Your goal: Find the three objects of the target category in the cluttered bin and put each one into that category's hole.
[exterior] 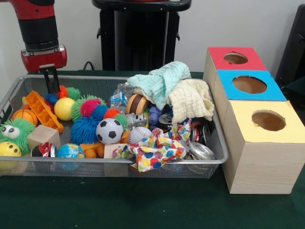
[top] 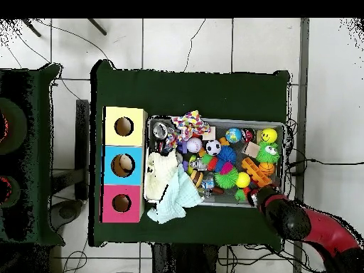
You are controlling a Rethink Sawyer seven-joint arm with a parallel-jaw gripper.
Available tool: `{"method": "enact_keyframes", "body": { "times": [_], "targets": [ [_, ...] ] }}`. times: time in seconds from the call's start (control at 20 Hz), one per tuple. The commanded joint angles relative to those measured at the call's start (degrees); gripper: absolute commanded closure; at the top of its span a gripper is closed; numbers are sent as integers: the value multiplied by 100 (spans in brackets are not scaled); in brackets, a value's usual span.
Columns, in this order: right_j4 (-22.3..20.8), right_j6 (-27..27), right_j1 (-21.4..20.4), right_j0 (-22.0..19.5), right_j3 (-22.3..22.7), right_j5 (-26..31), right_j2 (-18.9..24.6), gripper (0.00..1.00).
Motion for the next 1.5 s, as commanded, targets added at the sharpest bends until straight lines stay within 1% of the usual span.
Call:
{"method": "enact_keyframes", "body": {
  "times": [0.05,0.2,0.5,0.8,0.85,0.9,0.95,1.15,1.25,1.3,1.5],
  "targets": [
    [129,347,222,-57,-216,286,286,100],
    [149,306,257,-59,-267,361,297,100],
    [282,174,132,-98,-313,652,378,100],
    [469,23,97,-266,-314,894,551,100],
    [459,-52,96,-300,-315,902,607,100],
    [464,-200,153,-420,-297,916,761,100],
    [470,-259,204,-512,-292,931,879,0],
    [430,-243,251,-694,-196,780,1048,0],
    [339,-59,72,-483,-229,794,824,0],
    [333,27,18,-485,-179,729,810,0],
    [272,3,55,-418,-251,758,759,0]
  ]
}}
